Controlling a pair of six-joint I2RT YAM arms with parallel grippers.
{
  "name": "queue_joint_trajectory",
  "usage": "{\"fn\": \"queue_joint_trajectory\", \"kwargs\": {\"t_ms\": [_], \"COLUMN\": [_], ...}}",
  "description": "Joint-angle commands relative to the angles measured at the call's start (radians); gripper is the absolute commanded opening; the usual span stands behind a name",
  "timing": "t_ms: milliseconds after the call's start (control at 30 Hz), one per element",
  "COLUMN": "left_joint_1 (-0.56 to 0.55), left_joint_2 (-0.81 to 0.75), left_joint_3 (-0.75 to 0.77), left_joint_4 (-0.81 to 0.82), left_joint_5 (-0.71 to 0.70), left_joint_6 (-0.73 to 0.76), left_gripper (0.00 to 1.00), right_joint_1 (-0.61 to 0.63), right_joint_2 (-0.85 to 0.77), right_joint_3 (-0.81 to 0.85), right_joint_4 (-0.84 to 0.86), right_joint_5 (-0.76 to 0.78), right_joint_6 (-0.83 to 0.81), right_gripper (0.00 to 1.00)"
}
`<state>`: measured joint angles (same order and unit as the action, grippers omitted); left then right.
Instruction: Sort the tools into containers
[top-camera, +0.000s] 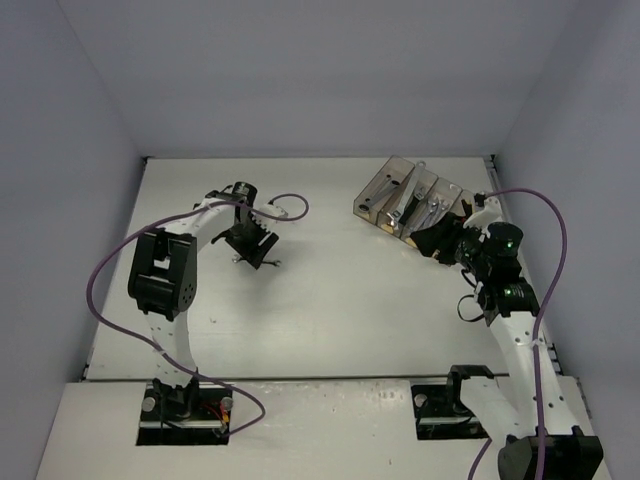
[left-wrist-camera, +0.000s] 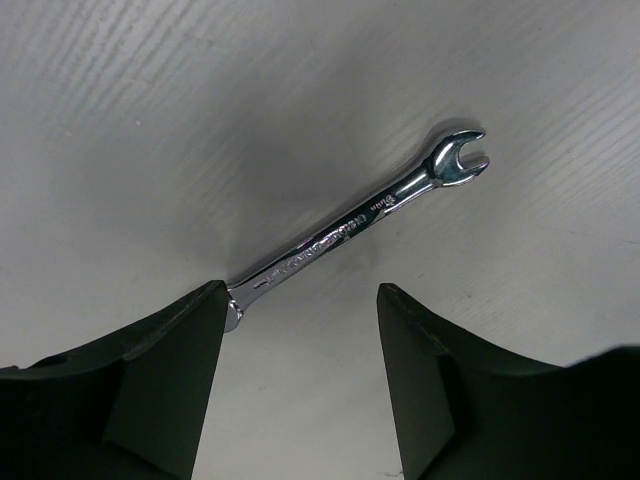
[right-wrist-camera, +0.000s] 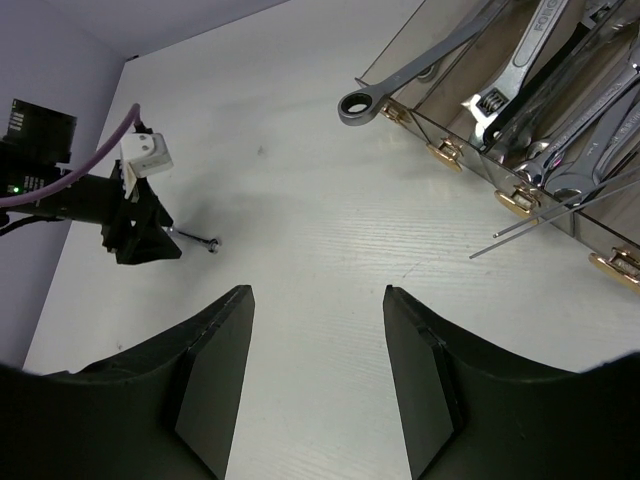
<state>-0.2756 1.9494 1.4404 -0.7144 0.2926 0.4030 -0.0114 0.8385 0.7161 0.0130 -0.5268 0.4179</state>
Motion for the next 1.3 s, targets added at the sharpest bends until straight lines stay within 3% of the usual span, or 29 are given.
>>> {"fn": "queue_joint_trajectory", "kwargs": {"t_ms": [0, 267, 500, 700, 800, 1000, 1100, 1267], "left_joint_1": [-0.002, -0.022, -0.085, -0.110, -0.137, -0.153, -0.158, -0.159], "left_joint_2": [0.004, 0.061, 0.092, 0.073, 0.062, 0.036, 0.022, 0.053], "left_joint_3": [0.049, 0.055, 0.046, 0.037, 0.014, 0.017, 0.029, 0.066], "left_joint_4": [-0.043, -0.054, -0.056, -0.046, -0.021, 0.010, 0.029, 0.028], "left_joint_5": [-0.017, -0.064, -0.178, -0.048, -0.076, -0.110, -0.127, -0.139], "left_joint_6": [0.031, 0.012, -0.087, -0.322, -0.388, -0.460, -0.449, -0.440], "left_gripper": [0.56, 0.43, 0.19, 0.05, 0.05, 0.34, 0.41, 0.41], "right_joint_1": [0.005, 0.005, 0.005, 0.005, 0.005, 0.005, 0.005, 0.005], "right_joint_2": [-0.008, 0.010, 0.010, 0.006, -0.006, -0.019, -0.021, -0.025], "right_joint_3": [-0.003, -0.006, -0.004, -0.008, -0.009, -0.017, -0.023, -0.026], "right_joint_4": [0.043, 0.044, 0.043, 0.043, 0.044, 0.044, 0.042, 0.042], "right_joint_5": [-0.029, -0.030, -0.031, -0.030, -0.030, -0.033, -0.033, -0.035], "right_joint_6": [0.002, 0.002, 0.008, 0.016, 0.019, 0.021, 0.022, 0.023], "right_gripper": [0.52, 0.52, 0.52, 0.52, 0.52, 0.52, 0.52, 0.52]}}
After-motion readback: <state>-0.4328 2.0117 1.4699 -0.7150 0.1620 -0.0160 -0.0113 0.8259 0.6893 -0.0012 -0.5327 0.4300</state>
